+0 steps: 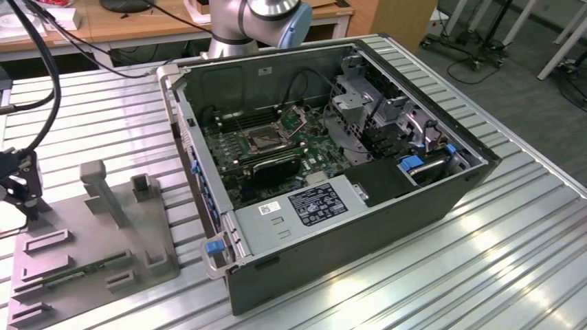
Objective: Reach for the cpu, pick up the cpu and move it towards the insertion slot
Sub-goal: 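Pick up the cpu and move it towards the insertion slot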
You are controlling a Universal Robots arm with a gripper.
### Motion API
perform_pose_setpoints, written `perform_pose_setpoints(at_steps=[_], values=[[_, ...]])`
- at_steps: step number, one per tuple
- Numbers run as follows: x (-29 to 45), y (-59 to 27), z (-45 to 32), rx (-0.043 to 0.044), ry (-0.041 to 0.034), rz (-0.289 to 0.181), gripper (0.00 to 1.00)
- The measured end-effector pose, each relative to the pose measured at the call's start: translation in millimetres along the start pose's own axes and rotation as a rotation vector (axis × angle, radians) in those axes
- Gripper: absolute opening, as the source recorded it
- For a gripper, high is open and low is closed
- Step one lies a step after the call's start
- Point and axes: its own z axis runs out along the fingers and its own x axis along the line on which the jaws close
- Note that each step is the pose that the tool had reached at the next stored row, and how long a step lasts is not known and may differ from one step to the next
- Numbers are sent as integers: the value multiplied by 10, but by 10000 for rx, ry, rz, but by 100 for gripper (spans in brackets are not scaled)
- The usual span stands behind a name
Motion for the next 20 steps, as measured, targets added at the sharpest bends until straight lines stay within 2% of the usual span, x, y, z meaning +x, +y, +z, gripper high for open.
perform_pose_setpoints(at_steps=[20], values=[[-3, 10, -161, 1, -16, -1, 55]])
